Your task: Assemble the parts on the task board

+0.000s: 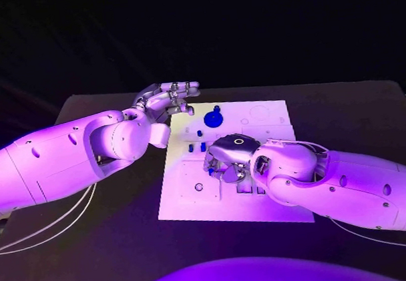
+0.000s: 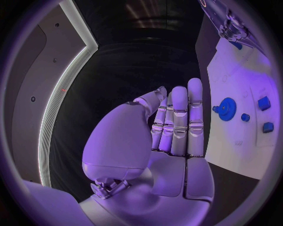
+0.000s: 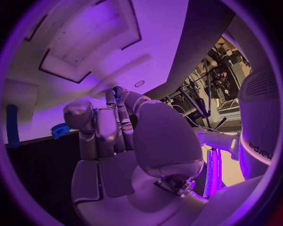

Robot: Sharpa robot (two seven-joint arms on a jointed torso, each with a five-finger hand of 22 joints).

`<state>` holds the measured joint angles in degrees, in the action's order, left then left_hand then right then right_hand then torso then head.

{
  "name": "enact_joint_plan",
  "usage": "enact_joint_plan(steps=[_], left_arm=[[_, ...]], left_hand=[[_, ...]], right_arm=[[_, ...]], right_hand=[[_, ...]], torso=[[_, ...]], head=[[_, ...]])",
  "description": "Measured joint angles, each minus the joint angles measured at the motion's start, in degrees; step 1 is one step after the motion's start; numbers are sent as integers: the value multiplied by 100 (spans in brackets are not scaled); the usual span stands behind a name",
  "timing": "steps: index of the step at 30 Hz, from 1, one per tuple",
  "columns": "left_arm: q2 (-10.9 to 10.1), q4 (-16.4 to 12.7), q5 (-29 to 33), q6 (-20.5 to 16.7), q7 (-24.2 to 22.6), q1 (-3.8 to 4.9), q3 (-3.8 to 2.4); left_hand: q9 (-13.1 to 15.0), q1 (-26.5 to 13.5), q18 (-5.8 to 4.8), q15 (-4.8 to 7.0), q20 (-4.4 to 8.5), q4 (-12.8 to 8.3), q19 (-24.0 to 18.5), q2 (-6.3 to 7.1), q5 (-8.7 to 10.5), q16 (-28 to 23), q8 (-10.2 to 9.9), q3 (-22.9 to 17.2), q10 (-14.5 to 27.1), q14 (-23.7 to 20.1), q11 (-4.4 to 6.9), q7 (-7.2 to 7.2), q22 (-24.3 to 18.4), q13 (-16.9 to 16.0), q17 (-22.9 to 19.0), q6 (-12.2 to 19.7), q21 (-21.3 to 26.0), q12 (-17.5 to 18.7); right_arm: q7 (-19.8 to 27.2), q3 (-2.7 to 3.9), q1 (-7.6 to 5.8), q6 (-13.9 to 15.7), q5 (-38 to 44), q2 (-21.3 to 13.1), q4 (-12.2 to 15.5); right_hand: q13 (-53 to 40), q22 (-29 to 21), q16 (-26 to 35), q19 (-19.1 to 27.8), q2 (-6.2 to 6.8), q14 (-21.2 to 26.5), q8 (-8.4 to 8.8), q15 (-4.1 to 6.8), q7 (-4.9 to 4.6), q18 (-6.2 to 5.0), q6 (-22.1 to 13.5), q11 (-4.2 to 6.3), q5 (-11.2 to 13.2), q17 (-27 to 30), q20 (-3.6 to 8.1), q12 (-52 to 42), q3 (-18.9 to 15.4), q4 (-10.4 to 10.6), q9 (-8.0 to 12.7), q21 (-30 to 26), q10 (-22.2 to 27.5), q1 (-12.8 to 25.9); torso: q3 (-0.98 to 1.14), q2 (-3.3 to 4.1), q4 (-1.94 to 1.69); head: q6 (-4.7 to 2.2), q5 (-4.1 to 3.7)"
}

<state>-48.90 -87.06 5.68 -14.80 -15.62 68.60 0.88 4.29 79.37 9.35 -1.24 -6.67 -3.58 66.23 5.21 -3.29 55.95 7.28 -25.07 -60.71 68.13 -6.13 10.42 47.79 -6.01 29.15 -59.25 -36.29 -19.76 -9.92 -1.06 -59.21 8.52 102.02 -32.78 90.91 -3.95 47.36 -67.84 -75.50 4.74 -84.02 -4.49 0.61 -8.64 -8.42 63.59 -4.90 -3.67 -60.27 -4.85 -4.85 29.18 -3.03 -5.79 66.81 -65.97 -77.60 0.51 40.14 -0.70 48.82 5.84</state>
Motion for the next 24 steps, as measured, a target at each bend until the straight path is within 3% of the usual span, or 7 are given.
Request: enact_joint_plan(steps=[4, 8, 11, 15, 20, 24], left_arm=[[1, 2, 0, 0, -1, 0, 0], [2, 4, -1, 0, -1, 0, 0], [2, 4, -1, 2, -1, 0, 1], [-4, 5, -8, 4, 2, 0, 3], [-34, 10, -29, 4, 3, -2, 6], [-49, 19, -47, 4, 3, -3, 7]], left_hand=[[0, 0, 0, 0, 0, 0, 0, 0, 0, 0, 0, 0, 0, 0, 0, 0, 0, 0, 0, 0, 0, 0], [0, 0, 0, 0, 0, 0, 0, 0, 0, 0, 0, 0, 0, 0, 0, 0, 0, 0, 0, 0, 0, 0], [0, 0, -1, 0, 0, 0, 0, 0, 0, 0, 0, 0, 0, 0, 0, 0, 0, -3, -5, 0, 0, -23], [0, 0, -1, 0, 0, 0, 0, 0, 0, 0, 23, 0, 0, 0, 0, 0, 0, -5, -5, 0, 0, -23], [0, 0, 0, 0, 0, 0, 0, 0, 0, 0, 23, 0, 0, 0, 0, 0, 1, -5, -5, 0, 0, -23], [1, 0, 0, 0, 0, 0, 0, 0, 0, 0, 23, 0, 0, 0, 0, 0, 1, -4, -5, 0, 0, -23]], right_arm=[[-10, 0, 1, 8, 16, -7, -4], [-19, -8, 7, 57, 25, -28, -1], [-36, -21, 18, 120, 22, -95, 40], [-45, -17, 26, 238, -37, -282, 214], [-43, 81, 5, 407, -260, -680, 553], [-41, 131, -153, 513, -466, -1056, 775]], right_hand=[[29, -86, 0, 41, 57, 2, 54, -63, -75, 1, -122, -60, 0, 56, -83, 118, -18, 18, 32, -7, 230, 117], [51, -377, 0, 168, 107, -1, 82, -124, -130, 1, -596, -169, 0, 113, -183, 131, -92, -18, 137, -203, 872, 167], [27, -487, 0, 206, 126, 19, 81, -145, -74, 0, -831, -202, 0, 133, -181, 94, -164, -74, 182, -253, 1169, 148], [11, -491, 0, 206, 139, 19, 81, -144, -53, 0, -853, -189, -3, 132, -181, 14, -204, -84, 178, -253, 1183, 135], [-10, -437, 0, 206, 139, 19, 30, -144, -87, 0, -758, -152, -55, 157, -181, -169, -245, -98, 147, -253, 1130, 135], [-17, -423, 0, 206, 139, 19, 30, -144, -80, 0, -713, -141, -77, 182, -181, -246, -264, -86, 138, -243, 1080, 135]], torso=[[0, -2, 2], [1, -4, 2], [4, -5, 2], [7, -5, 1], [8, -5, 2], [8, -8, 9]], head=[[5, 1], [7, -3], [-3, -4], [-11, -6], [-14, -8], [-21, -18]])
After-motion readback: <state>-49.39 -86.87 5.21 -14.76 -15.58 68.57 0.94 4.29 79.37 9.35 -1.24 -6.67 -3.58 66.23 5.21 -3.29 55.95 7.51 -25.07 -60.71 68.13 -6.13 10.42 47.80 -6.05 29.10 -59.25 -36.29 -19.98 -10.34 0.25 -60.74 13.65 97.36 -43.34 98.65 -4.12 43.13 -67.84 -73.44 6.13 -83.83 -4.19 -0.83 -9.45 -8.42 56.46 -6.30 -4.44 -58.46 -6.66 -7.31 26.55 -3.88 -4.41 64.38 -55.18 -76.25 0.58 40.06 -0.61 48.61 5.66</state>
